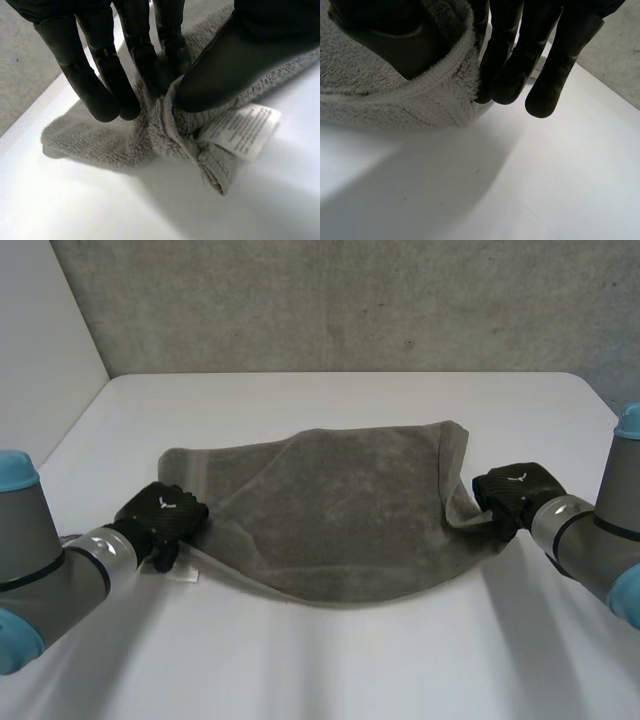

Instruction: Fold the towel.

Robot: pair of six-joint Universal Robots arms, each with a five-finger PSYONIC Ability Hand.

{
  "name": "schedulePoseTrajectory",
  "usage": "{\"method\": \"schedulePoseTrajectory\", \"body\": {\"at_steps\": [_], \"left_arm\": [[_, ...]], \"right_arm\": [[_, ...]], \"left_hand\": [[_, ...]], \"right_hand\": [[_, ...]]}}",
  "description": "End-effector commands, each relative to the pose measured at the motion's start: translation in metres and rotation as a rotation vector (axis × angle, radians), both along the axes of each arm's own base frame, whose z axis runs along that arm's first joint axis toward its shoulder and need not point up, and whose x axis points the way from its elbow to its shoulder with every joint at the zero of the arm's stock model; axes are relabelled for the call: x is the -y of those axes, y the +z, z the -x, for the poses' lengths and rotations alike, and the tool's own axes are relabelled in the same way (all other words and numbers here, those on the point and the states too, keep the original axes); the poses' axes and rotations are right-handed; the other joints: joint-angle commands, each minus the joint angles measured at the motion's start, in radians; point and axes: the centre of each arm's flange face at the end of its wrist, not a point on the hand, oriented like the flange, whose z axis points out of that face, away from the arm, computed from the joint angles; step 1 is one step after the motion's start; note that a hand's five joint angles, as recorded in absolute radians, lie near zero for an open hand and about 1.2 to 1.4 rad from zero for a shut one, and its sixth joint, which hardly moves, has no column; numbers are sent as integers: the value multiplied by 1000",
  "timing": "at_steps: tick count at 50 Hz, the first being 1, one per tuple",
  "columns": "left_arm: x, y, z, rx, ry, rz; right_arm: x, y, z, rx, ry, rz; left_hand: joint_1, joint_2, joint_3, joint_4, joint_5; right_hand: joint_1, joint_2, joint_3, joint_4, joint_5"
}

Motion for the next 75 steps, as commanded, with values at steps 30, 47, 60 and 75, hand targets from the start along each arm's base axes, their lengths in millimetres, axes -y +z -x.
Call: {"method": "schedulePoseTrajectory", "body": {"at_steps": [30, 47, 60, 75], "left_arm": [[2, 123, 3, -352, 101, 125], [103, 217, 48, -526, 258, 481], [91, 253, 47, -771, 89, 389], [51, 73, 29, -193, 37, 5]], "right_arm": [[16, 128, 37, 129, -76, 121], [99, 186, -38, 615, -11, 528], [55, 203, -36, 596, 69, 431], [32, 56, -4, 297, -92, -37]], "left_hand": [[-52, -105, -139, -119, -262], [-52, -105, -139, -119, -262], [-52, -105, -139, -119, -262], [-52, -105, -139, -119, -262]], "right_hand": [[55, 72, 54, 61, 47], [55, 72, 54, 61, 47], [55, 72, 54, 61, 47], [55, 72, 54, 61, 47]]}}
